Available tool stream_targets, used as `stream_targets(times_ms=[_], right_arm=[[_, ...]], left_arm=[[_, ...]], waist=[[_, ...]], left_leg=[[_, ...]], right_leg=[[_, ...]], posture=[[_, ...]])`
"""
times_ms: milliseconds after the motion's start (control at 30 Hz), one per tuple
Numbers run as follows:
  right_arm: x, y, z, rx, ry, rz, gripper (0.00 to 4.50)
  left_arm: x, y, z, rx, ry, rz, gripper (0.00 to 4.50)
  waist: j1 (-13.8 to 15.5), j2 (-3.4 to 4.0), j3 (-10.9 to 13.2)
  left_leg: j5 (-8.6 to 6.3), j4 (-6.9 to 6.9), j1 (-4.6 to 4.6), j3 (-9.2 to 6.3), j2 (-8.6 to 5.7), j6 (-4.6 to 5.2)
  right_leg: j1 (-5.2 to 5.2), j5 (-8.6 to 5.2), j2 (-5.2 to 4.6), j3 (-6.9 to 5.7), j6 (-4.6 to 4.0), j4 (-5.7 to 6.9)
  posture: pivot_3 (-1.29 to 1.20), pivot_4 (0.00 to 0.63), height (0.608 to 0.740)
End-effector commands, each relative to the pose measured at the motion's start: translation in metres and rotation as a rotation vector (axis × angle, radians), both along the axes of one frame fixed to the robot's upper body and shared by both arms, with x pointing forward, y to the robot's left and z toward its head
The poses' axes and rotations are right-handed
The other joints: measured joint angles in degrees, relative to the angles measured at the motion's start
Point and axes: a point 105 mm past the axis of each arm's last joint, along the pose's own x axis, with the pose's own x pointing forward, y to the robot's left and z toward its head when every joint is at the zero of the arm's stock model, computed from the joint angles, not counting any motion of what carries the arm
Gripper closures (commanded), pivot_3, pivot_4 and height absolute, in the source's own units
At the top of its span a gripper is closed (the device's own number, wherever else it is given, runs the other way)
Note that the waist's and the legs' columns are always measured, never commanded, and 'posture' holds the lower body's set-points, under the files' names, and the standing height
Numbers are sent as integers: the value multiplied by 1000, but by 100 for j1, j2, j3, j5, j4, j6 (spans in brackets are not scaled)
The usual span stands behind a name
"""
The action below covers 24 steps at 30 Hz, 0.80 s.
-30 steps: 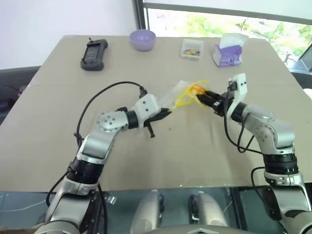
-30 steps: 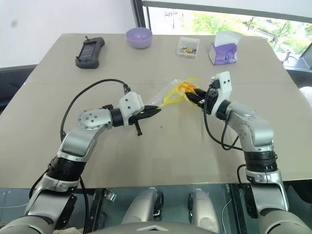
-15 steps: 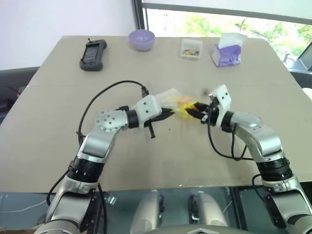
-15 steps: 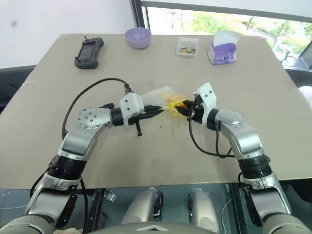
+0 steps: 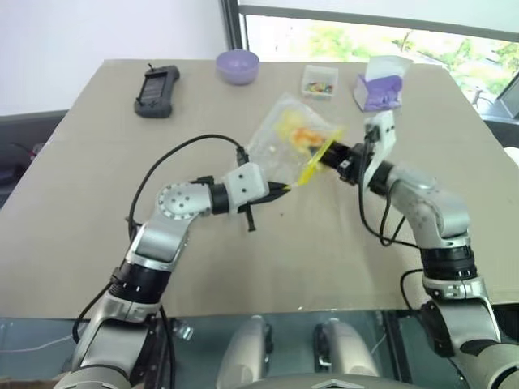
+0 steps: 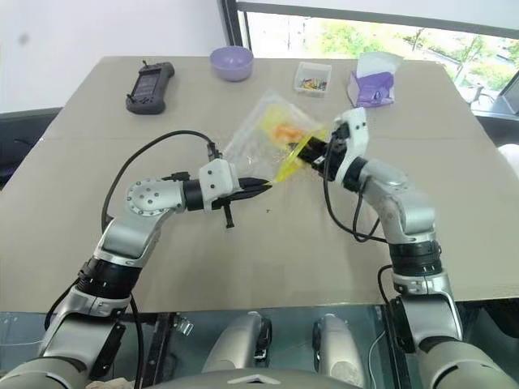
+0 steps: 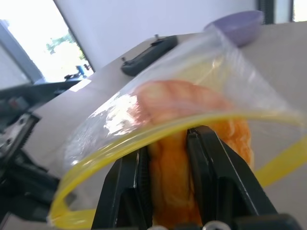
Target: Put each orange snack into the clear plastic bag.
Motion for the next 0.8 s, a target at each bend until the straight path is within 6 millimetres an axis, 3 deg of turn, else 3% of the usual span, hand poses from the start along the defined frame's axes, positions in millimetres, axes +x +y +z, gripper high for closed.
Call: stream_targets(times_ms=[33,133,267,433,533,600,733,800], right_arm=[[10,-12,-13,-223,-88,-112,3307],[1,-2,-17,-248,-125,-42,3307],[-20,19,-2,-202,-251,87,3307],[-18,21,-7,-473,-502,85,3307],[-12,19,-5,-187,-265,46,3307],[-8,19,-9,-124,-186,18,3307],[-10,26,-31,-462,-369,42,3307],[-8,27,-31,-515,-431,36,3307]], left_arm=[[1,0,5,-18,-31,5,4500],[4,1,7,-31,-38,18,4500],[4,1,8,-39,-39,15,4500],[8,3,6,-16,-43,30,4500],[6,0,5,-16,-42,16,4500],[4,-3,6,-26,-43,-1,4500],[-1,-13,13,-66,-56,-30,4500],[-1,-14,15,-70,-69,-33,4500]], waist=[[-8,0,0],[-24,0,0],[-51,1,0],[-65,1,0],[-81,0,0],[-95,0,0],[-82,1,1],[-91,1,1]], left_leg=[[0,0,-2,3,-1,0],[0,-1,-1,7,-3,0],[0,-2,-2,6,2,1],[-1,0,2,5,-1,2],[1,0,4,4,2,-2],[2,0,3,4,4,-3],[4,-1,-1,3,1,-7],[0,0,0,7,-7,0]], right_leg=[[-1,0,0,0,0,0],[-3,-1,1,0,1,-4],[-4,-1,5,0,1,-6],[-2,0,3,-4,1,-1],[-2,0,5,-3,0,2],[-2,0,5,-1,0,2],[-2,0,0,4,0,-2],[-3,0,-3,0,1,-3]], posture=[[0,150,740],[0,150,740],[0,150,740],[0,150,740],[0,150,740],[0,150,740],[0,150,740],[0,150,740]])
